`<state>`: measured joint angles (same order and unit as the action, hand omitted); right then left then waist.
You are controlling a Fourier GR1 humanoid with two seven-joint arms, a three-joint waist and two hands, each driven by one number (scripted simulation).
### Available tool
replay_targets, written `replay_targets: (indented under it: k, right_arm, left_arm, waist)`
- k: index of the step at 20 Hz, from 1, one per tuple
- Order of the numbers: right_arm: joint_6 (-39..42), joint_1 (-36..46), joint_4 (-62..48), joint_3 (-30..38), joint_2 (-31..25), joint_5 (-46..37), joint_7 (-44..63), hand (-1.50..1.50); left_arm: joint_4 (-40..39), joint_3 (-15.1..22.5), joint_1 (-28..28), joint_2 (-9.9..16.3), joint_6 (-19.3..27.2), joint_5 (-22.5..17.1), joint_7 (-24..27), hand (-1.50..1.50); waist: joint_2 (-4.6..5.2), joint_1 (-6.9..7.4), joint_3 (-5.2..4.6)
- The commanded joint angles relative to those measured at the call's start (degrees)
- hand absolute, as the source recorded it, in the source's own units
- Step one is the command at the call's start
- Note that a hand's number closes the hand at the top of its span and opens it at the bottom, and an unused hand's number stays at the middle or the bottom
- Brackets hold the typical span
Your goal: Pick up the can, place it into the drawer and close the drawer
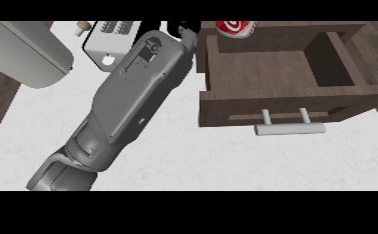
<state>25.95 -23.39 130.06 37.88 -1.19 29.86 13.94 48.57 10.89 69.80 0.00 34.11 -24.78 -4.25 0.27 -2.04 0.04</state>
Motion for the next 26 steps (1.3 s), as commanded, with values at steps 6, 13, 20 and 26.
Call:
replay_targets:
  k: [6, 13, 20, 26]
  right_arm:
    - [2.7, -1.9, -0.9, 2.0, 0.2, 2.1, -1.3, -1.5]
    - [0.1, 0.1, 1.7, -1.3, 1.1, 0.1, 1.5, -1.5]
    - [-1.9, 2.8, 1.6, 0.7, -3.2, 3.6, 5.0, -1.5]
    - [-1.2, 2.2, 1.0, 1.4, -2.6, 4.3, 4.5, -1.5]
  left_arm:
    - [-9.1, 2.6, 6.1, 0.0, -0.7, -7.1, 2.7, 1.5]
    - [-13.4, 12.5, 9.9, 0.0, 6.8, -16.2, 6.0, 1.5]
    - [-16.5, 17.5, 11.6, 0.0, 7.9, -21.8, 6.3, 1.5]
    - [-20.2, 20.4, 8.6, 0.0, 7.4, -23.0, 10.3, -1.5]
  waist:
    - [-0.06, -0.03, 0.02]
    - [0.31, -2.14, 0.06]
    - [0.51, -2.93, 0.06]
    - [0.58, -3.02, 0.07]
